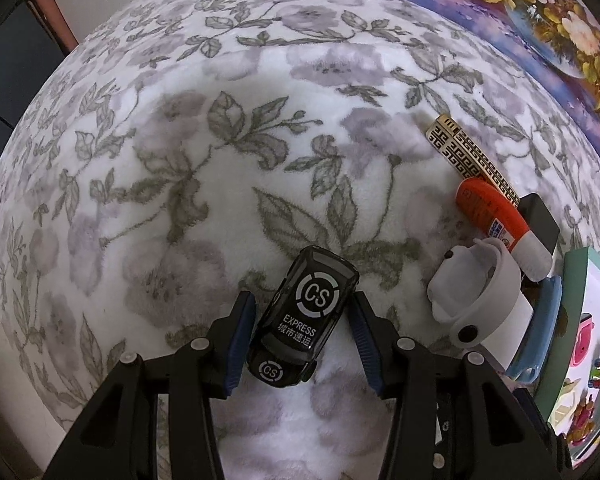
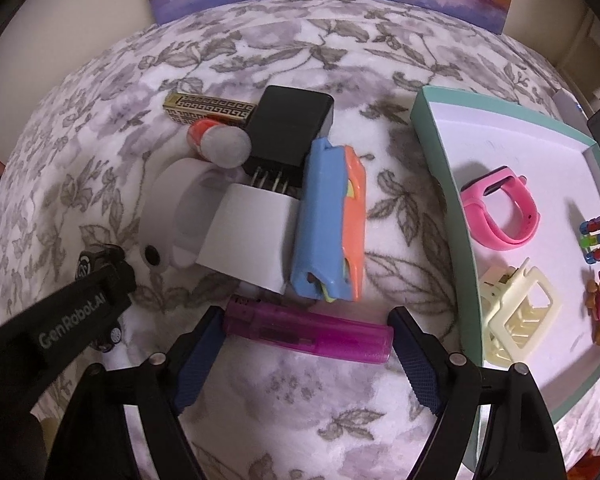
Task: Organize rigid objects
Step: 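Close the left gripper on the black toy car while the right gripper grasps the purple lighter, then carry the car and lighter over the tray and open both grippers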
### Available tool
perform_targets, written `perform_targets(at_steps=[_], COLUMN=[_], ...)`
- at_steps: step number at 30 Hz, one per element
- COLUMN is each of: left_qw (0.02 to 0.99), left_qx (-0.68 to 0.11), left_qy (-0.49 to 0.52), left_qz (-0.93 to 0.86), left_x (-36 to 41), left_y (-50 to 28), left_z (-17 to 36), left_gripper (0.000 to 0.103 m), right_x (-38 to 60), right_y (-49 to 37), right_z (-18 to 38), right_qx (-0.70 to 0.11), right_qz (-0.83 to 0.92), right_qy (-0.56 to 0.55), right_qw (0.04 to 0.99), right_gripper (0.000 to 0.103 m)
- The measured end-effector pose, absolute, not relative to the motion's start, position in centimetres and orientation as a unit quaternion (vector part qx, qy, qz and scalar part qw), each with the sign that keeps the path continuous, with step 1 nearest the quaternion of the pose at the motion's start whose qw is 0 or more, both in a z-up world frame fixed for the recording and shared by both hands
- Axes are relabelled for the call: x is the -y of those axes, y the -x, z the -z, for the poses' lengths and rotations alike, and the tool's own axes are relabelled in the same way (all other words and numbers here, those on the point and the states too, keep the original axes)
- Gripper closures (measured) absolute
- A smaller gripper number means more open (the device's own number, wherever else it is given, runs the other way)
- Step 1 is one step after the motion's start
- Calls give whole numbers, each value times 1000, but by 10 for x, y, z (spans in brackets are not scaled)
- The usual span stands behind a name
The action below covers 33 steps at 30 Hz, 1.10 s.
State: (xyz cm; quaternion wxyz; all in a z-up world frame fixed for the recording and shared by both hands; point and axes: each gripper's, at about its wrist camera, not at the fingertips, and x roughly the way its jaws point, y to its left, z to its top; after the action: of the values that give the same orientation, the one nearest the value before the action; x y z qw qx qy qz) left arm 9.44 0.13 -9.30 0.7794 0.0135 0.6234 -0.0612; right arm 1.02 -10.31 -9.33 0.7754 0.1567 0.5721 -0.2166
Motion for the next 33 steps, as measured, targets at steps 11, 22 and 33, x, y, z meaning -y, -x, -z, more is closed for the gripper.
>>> perform_targets(at_steps=[11, 22, 33], left_qw=[782, 805, 854], left_qx=[-620, -591, -515], left_qy=[-10, 2, 23], left_qz=[62, 59, 69], left_x=[-5, -19, -23], left_y=[-93, -93, -75], left_z=[85, 49, -23], left_gripper=[66, 67, 67], right_x=[118, 120, 124], right_y=[-3, 2, 27], right_z=[92, 70, 13], right_qx=[-572, -558, -500], right_qz=[208, 197, 195], right_qy=[-171, -182, -182], right_qw=[774, 786, 824], right_gripper=[19, 19, 19])
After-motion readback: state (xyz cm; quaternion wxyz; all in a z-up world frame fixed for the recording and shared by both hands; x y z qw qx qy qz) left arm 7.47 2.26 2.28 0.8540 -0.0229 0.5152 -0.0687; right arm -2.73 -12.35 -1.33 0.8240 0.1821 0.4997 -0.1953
